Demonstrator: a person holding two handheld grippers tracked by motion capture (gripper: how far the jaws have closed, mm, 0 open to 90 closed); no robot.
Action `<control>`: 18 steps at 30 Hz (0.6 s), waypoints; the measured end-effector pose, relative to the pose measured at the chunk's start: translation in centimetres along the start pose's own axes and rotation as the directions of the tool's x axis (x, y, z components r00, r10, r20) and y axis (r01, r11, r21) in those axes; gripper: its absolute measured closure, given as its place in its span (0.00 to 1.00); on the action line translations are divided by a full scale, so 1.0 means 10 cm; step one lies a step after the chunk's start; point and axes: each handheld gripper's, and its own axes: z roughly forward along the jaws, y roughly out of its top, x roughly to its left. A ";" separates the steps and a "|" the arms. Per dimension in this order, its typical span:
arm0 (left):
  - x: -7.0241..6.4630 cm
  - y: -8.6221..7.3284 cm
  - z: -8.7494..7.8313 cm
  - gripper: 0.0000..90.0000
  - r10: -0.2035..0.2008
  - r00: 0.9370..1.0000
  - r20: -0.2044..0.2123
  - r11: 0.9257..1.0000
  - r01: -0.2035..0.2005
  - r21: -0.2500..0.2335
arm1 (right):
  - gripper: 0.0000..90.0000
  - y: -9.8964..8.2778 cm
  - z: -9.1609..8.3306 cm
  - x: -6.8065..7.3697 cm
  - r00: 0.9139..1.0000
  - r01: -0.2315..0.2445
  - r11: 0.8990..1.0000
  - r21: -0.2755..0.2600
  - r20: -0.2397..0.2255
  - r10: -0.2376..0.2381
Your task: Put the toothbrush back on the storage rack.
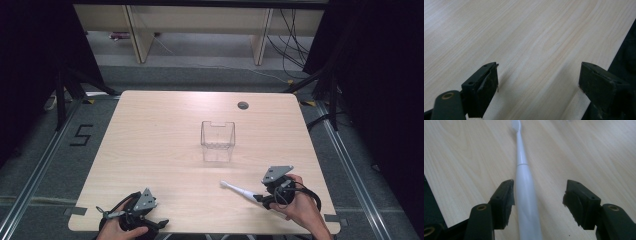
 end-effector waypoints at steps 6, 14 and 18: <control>-0.01 0.00 0.00 0.17 0.004 1.000 0.000 1.000 -0.004 -0.001 | 0.53 0.05 0.06 0.01 0.996 0.080 0.995 0.057 -0.041 -0.078; -0.01 0.00 0.01 0.17 -0.009 1.000 0.001 1.000 0.009 -0.001 | 0.59 0.12 0.12 0.06 0.994 0.086 0.990 0.108 -0.077 -0.077; 0.00 0.00 0.00 0.17 0.004 1.000 0.001 1.000 -0.004 -0.001 | 0.63 0.15 0.18 0.05 0.991 0.108 0.984 0.139 -0.099 -0.095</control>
